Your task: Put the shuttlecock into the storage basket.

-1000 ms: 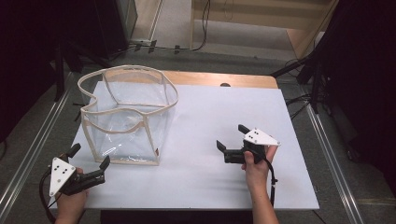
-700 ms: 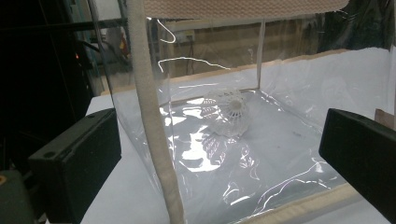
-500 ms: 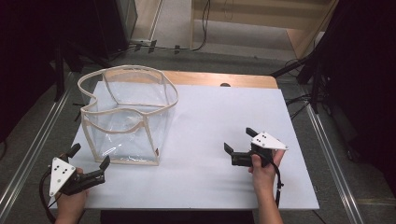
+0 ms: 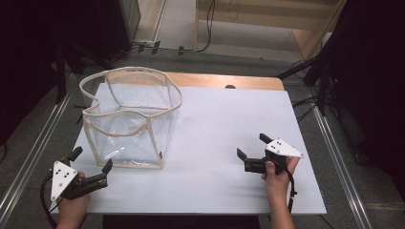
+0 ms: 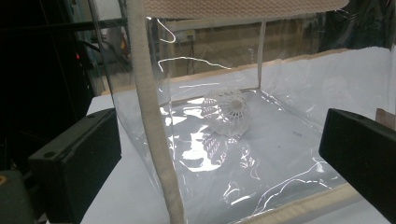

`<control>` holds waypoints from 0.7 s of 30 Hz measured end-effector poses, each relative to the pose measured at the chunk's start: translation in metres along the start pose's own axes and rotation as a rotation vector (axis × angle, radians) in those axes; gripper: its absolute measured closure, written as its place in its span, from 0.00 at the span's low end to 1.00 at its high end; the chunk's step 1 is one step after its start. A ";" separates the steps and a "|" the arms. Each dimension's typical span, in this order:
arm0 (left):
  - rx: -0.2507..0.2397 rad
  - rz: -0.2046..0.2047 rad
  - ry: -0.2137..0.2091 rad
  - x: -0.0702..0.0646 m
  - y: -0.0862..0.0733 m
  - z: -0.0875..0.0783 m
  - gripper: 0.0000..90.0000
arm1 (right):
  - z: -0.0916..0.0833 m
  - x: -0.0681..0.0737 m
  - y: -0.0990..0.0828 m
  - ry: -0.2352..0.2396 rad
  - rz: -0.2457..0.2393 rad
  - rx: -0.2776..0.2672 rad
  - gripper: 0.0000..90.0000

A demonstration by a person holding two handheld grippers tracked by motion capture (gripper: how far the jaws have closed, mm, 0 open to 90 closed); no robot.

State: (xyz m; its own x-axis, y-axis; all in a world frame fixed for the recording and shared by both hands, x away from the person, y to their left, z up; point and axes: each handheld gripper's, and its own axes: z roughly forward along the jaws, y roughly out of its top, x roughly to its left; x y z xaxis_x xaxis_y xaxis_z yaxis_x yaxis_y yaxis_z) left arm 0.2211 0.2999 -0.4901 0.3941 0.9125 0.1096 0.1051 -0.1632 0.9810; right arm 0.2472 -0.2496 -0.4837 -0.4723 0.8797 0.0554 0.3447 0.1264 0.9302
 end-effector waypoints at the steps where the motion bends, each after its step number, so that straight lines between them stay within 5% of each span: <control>1: 0.000 -0.001 0.000 0.000 0.000 0.000 0.00 | -0.001 -0.001 -0.001 -0.004 -0.001 0.001 0.00; 21: 0.000 0.002 0.001 0.000 0.000 0.000 0.00 | -0.025 -0.019 -0.014 -0.055 0.005 0.011 0.00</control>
State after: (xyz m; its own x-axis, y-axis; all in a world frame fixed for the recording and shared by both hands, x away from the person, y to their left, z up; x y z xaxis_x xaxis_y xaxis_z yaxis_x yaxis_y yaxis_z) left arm 0.2210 0.2998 -0.4901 0.3933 0.9127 0.1114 0.1045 -0.1647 0.9808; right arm 0.2312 -0.2796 -0.4885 -0.4254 0.9042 0.0397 0.3559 0.1268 0.9259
